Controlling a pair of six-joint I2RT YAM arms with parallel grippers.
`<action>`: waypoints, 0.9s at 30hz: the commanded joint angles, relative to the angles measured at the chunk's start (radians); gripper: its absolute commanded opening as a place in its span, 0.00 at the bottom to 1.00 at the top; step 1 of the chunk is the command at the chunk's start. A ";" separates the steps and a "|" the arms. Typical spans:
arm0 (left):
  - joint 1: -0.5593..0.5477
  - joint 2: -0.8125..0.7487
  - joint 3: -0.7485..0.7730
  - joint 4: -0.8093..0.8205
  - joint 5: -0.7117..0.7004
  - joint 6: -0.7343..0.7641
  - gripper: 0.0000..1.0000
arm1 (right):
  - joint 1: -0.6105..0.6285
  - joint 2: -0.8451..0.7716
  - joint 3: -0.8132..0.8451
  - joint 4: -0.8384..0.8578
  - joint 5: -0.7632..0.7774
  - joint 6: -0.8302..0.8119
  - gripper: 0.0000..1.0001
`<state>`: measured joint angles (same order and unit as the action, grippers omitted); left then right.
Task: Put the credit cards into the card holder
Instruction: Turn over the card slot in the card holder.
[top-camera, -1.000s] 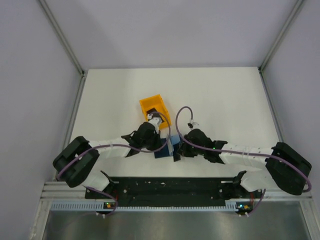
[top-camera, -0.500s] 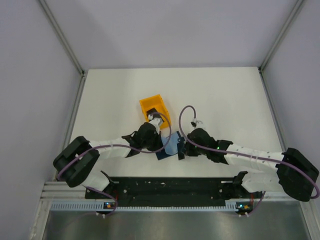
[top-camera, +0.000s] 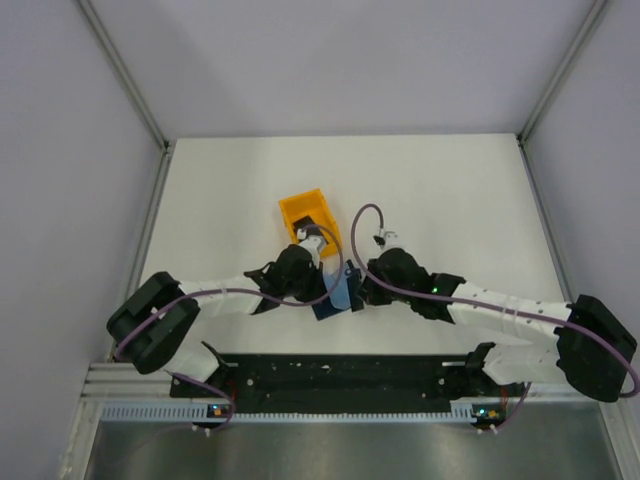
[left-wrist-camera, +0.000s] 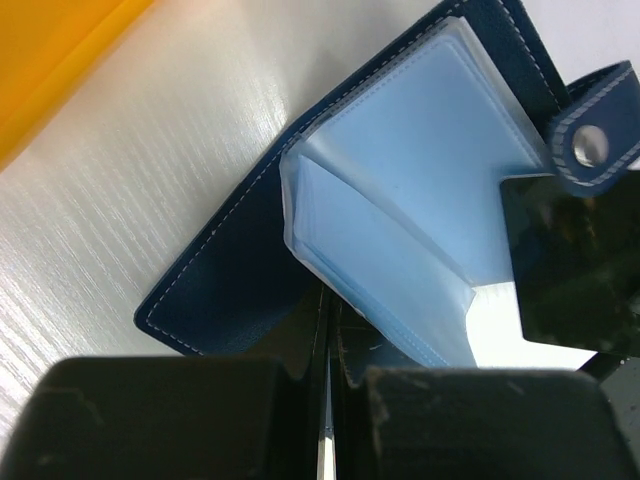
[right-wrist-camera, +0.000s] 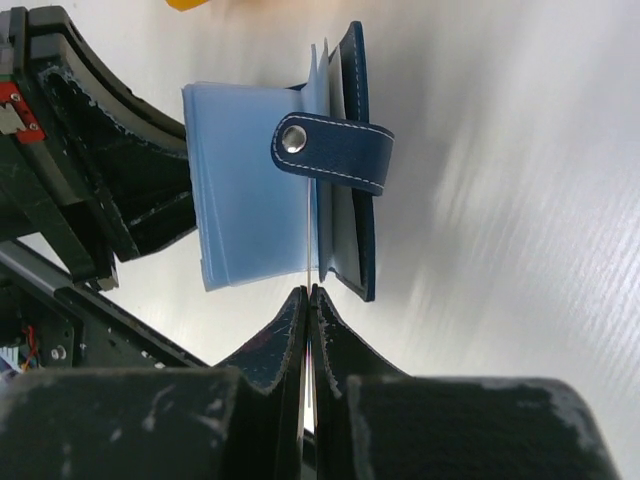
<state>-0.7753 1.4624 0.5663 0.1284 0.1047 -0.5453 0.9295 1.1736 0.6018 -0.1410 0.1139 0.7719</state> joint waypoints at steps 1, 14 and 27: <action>-0.005 0.003 0.030 -0.003 0.001 0.027 0.00 | 0.011 0.089 0.076 0.063 -0.022 -0.052 0.00; -0.005 -0.062 0.010 -0.050 -0.045 0.035 0.00 | 0.011 0.253 0.136 -0.025 0.082 -0.002 0.00; -0.005 -0.209 0.056 -0.179 -0.096 0.056 0.00 | 0.011 0.313 0.145 -0.039 0.090 0.020 0.00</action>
<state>-0.7753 1.3094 0.5747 -0.0010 0.0341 -0.5186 0.9295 1.4620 0.7361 -0.1375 0.1692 0.7895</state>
